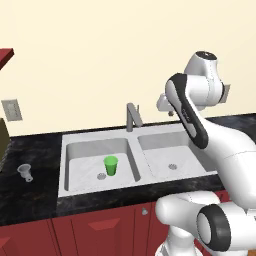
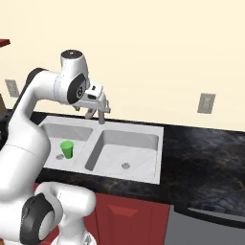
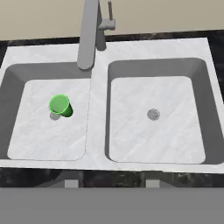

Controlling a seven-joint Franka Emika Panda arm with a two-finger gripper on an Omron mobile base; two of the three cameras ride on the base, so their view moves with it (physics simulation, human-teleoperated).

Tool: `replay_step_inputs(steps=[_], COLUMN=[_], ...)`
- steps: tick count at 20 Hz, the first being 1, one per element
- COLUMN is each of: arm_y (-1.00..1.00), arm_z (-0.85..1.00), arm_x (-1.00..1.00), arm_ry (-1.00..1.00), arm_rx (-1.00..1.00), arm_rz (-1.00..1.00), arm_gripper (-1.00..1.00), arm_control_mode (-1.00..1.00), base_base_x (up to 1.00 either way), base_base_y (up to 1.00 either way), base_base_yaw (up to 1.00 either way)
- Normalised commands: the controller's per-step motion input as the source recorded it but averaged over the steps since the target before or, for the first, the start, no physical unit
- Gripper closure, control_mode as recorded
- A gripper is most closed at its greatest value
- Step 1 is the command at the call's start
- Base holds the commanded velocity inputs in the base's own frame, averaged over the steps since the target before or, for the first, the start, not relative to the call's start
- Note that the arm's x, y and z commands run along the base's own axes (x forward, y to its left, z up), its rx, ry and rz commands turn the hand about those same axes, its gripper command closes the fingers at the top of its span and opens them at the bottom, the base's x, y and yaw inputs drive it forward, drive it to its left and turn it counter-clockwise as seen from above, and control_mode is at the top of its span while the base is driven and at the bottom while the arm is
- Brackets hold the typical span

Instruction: Move any existing items from the left basin to the right basin for drying. Then move the measuring cup from the counter to the left basin of the sink for washing.

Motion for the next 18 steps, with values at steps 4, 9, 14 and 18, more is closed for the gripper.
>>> replay_step_inputs(steps=[4, 9, 14, 18], arm_y=[0.08, 0.27, 0.33, 0.44], arm_z=[0.00, -0.05, -0.18, -0.28], arm_x=[-0.07, -0.10, -0.01, 0.00], arm_ry=[0.00, 0.00, 0.00, 0.01], arm_rx=[0.00, 0.00, 0.00, 0.00], arm_rz=[0.00, 0.02, 0.01, 0.00], arm_gripper=[-1.00, -1.00, -1.00, -1.00], arm_control_mode=[-1.00, -1.00, -1.00, -1.00], base_base_x=[0.00, 0.00, 0.00, 0.00], base_base_y=[0.00, 0.00, 0.00, 0.00], base_base_yaw=[0.00, 0.00, 0.00, 0.00])
